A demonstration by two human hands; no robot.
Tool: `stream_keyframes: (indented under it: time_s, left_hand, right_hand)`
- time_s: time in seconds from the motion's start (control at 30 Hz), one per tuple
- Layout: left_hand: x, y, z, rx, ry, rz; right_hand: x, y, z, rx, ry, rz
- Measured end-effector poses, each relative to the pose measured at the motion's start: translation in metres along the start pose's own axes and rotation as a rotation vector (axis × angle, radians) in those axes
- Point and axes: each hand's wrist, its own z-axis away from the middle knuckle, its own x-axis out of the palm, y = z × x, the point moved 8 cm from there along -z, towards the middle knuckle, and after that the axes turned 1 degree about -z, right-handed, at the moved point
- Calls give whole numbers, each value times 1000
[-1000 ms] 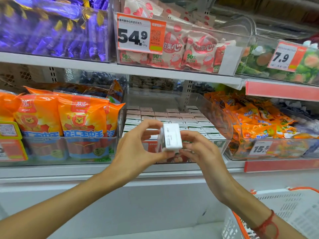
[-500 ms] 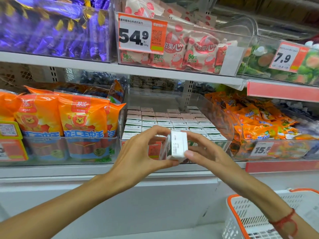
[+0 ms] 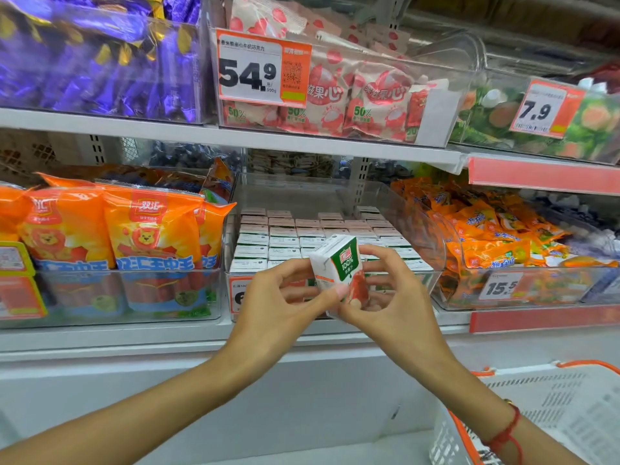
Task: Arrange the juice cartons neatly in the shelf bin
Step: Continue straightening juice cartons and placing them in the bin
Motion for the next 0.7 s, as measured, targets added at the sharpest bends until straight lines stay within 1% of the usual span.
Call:
stream_keyframes:
  time_s: [0.03, 0.1, 0.2, 0.27, 0.3, 0.37, 0.47, 0.53, 0.6, 0.7]
  left_hand:
    - [0, 1, 1, 20, 23, -21]
    - [-3, 6, 1, 72, 34, -88]
    - [-8, 15, 1, 175, -14, -289]
    - [-12, 14, -1, 196, -17, -407]
    - [-13, 13, -2, 181, -24, -406]
    - [-13, 8, -6, 91, -42, -272]
    - [-19, -12, -12, -217, -6, 28]
    - [-20, -23, -11, -387, -13, 191]
    - [-20, -30, -9, -503, -24, 276]
    - [-15, -40, -2, -669, -54, 350]
  right_hand:
    - [1, -2, 1, -20, -1, 13]
    - [4, -4, 1, -33, -51, -37]
    - [4, -2, 1, -18, -153, -162]
    - [3, 0, 1, 0, -186, -235]
    - [2, 0, 1, -2, -189, -248]
    - [1, -1, 1, -18, -192, -227]
    - [5, -3, 2, -19, -239, -204]
    - [8, -4, 3, -12, -262, -204]
    - [8, -8, 2, 2, -251, -229]
    - [4, -6, 0, 70, -170, -312]
